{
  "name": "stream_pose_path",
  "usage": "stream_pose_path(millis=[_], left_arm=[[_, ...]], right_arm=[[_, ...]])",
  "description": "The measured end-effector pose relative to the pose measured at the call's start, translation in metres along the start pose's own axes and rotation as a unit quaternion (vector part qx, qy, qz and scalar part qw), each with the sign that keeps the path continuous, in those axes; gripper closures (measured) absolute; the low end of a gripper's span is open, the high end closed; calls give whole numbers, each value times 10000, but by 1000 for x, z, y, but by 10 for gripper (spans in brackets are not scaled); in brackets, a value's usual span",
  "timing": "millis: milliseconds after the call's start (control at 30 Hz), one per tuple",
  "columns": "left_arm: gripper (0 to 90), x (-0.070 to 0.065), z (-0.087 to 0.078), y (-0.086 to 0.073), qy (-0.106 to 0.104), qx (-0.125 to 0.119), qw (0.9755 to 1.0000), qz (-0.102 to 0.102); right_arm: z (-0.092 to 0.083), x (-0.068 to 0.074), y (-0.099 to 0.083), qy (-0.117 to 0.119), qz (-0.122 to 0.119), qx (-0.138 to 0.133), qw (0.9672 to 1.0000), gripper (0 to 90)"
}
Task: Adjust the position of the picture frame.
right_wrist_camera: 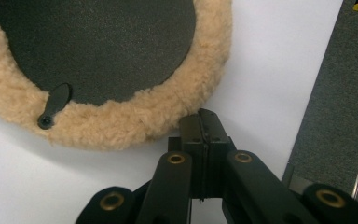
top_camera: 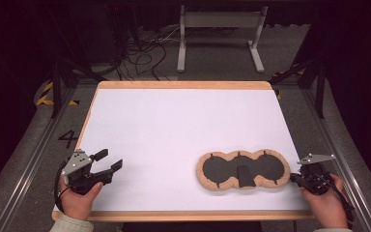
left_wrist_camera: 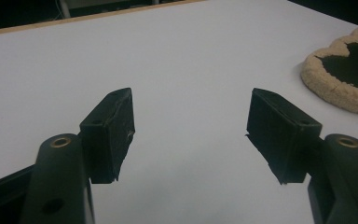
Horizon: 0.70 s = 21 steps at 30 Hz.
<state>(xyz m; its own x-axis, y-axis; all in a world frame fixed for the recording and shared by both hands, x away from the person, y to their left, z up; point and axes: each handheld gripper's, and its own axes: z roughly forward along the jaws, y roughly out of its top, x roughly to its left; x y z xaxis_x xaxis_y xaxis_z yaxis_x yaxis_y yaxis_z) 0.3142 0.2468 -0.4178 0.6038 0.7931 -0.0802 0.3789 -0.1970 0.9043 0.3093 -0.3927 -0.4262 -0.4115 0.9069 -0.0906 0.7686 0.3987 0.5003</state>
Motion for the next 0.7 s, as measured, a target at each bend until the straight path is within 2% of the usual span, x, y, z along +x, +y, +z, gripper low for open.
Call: stream_pose_path(millis=[100, 167, 367, 467, 700], left_arm=[[326, -1, 2, -1, -20, 59, 10000, -25], [325, -2, 5, -1, 2, 154, 9999, 48], [324, -4, 8, 0, -28, 200, 9998, 92], [325, -4, 9, 0, -34, 227, 9997, 93], [324, -5, 10, -1, -31, 231, 9997, 88]], right_arm=[[0, 2, 2, -45, -46, 15, 10000, 900], [1, 5, 4, -35, -62, 32, 10000, 900], [4, 11, 9, -44, -193, 13, 9998, 900], [6, 16, 13, 67, -269, -2, 9996, 900], [15, 37, 32, 303, -584, 24, 9978, 900]])
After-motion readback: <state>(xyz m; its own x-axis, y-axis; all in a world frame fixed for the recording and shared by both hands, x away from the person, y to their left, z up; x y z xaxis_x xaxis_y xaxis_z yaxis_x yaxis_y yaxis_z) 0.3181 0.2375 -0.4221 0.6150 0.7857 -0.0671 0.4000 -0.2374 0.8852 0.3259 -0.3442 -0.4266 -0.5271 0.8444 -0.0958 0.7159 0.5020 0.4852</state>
